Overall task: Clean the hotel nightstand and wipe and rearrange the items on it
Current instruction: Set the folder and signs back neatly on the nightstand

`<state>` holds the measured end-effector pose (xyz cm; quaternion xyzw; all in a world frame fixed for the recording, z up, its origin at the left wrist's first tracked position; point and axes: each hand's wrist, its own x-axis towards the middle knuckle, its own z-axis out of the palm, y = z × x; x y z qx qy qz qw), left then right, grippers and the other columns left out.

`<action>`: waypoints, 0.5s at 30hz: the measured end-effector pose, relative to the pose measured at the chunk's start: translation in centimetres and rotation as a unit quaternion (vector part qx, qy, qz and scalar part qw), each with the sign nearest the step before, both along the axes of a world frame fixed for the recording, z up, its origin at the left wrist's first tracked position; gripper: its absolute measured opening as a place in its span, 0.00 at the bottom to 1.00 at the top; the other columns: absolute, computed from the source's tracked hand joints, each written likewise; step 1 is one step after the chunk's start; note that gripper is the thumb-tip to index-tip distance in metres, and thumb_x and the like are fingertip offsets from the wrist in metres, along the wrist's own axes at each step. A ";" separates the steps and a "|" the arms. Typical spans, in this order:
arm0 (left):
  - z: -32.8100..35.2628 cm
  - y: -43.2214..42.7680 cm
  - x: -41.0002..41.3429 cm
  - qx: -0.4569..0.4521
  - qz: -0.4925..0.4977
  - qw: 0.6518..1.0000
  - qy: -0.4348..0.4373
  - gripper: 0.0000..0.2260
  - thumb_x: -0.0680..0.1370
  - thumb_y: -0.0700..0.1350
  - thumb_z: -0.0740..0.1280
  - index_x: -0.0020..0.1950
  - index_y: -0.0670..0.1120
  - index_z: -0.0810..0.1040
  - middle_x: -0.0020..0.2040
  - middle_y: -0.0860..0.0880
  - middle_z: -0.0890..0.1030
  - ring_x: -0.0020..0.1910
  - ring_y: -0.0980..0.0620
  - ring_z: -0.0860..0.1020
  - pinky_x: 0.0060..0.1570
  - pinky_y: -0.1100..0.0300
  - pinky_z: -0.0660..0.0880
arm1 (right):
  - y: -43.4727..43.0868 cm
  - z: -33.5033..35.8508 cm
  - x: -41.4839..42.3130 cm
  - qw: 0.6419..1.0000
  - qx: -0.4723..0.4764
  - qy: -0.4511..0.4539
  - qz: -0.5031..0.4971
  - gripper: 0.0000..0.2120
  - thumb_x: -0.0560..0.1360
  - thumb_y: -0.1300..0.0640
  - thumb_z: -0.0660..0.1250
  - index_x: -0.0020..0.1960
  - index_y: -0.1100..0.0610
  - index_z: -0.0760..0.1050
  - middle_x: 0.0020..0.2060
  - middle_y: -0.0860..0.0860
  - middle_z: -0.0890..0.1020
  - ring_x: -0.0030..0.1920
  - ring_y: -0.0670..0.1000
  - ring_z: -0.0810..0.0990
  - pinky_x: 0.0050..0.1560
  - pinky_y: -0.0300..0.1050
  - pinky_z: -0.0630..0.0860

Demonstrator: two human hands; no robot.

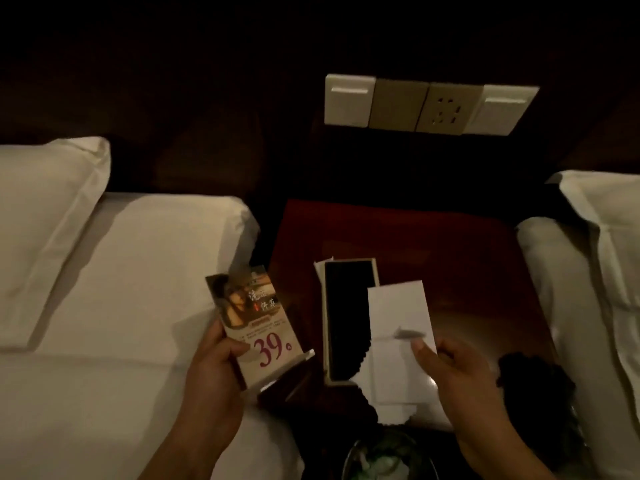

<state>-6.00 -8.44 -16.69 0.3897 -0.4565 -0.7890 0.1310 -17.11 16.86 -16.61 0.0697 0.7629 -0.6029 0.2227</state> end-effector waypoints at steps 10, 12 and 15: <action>-1.3 -3.6 -9.9 -0.036 -0.003 0.999 -0.009 0.12 0.81 0.43 0.63 0.52 0.54 0.86 0.52 0.45 0.87 0.50 0.44 0.86 0.49 0.46 0.79 | -1.0 -1.3 -7.0 0.988 -0.051 -0.116 -0.091 0.09 0.80 0.55 0.64 0.53 0.60 0.78 0.49 0.59 0.82 0.48 0.59 0.81 0.35 0.47 0.78; -1.5 -3.4 -11.2 -0.040 -0.013 0.999 -0.015 0.11 0.82 0.46 0.63 0.52 0.54 0.85 0.52 0.45 0.87 0.50 0.44 0.86 0.48 0.47 0.79 | -0.5 -1.9 -8.5 0.979 -0.074 -0.145 -0.122 0.08 0.81 0.56 0.63 0.54 0.60 0.77 0.49 0.60 0.81 0.48 0.59 0.80 0.29 0.43 0.79; -1.7 -3.1 -12.4 -0.058 0.000 0.998 -0.025 0.10 0.83 0.47 0.62 0.55 0.52 0.83 0.52 0.45 0.87 0.51 0.44 0.86 0.47 0.47 0.78 | 0.3 -3.7 -10.8 0.975 -0.058 -0.165 -0.139 0.08 0.81 0.56 0.63 0.54 0.60 0.76 0.49 0.61 0.79 0.46 0.58 0.78 0.30 0.48 0.78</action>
